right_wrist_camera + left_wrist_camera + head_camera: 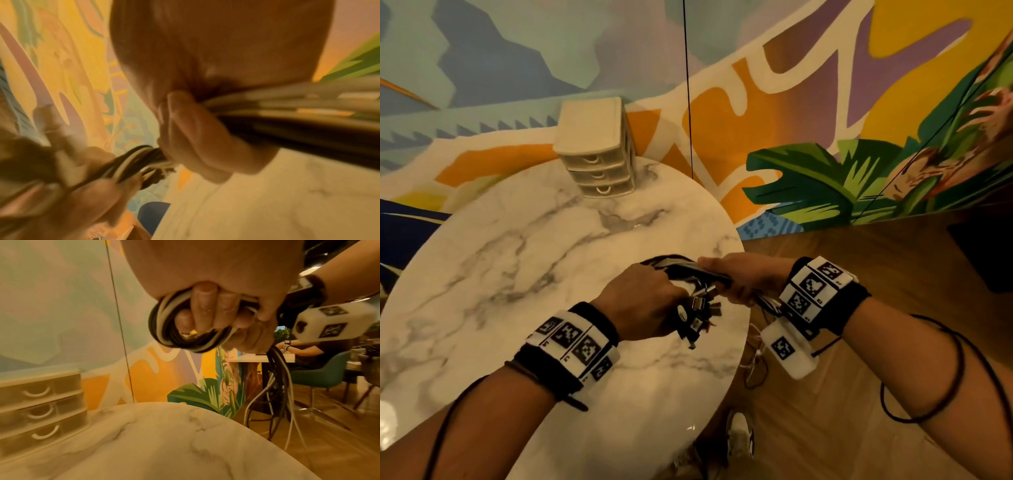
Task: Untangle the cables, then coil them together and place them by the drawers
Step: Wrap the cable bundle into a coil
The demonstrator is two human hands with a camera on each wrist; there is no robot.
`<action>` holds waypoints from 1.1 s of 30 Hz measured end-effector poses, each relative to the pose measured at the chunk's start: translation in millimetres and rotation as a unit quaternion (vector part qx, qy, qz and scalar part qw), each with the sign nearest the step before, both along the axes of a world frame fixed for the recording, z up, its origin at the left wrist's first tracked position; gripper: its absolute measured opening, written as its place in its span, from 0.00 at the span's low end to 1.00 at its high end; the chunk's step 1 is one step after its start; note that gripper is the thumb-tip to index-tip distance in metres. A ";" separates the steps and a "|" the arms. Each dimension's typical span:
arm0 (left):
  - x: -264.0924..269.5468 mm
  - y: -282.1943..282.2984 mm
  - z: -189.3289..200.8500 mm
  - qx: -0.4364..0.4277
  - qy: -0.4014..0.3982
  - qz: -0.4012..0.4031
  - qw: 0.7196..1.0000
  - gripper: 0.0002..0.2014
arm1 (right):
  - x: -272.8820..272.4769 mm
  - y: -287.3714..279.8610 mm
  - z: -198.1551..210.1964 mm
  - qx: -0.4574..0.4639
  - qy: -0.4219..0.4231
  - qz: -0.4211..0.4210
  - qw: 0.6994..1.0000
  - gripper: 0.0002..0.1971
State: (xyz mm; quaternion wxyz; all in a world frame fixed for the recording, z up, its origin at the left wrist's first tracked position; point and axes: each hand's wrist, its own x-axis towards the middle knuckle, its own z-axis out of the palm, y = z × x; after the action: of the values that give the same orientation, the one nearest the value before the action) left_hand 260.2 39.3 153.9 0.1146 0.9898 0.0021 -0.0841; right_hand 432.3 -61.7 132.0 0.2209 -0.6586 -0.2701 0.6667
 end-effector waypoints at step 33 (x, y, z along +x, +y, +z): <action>57.6 -17.7 -10.6 -0.655 -0.174 0.402 0.616 0.20 | -63.8 -18.5 1.9 0.210 -0.082 -0.099 0.969 0.19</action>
State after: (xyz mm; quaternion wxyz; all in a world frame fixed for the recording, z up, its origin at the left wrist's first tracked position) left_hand 317.9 21.6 143.2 0.7530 0.5484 0.3239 0.1655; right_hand 368.4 -80.2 133.9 0.3960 -0.6737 -0.3546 0.5134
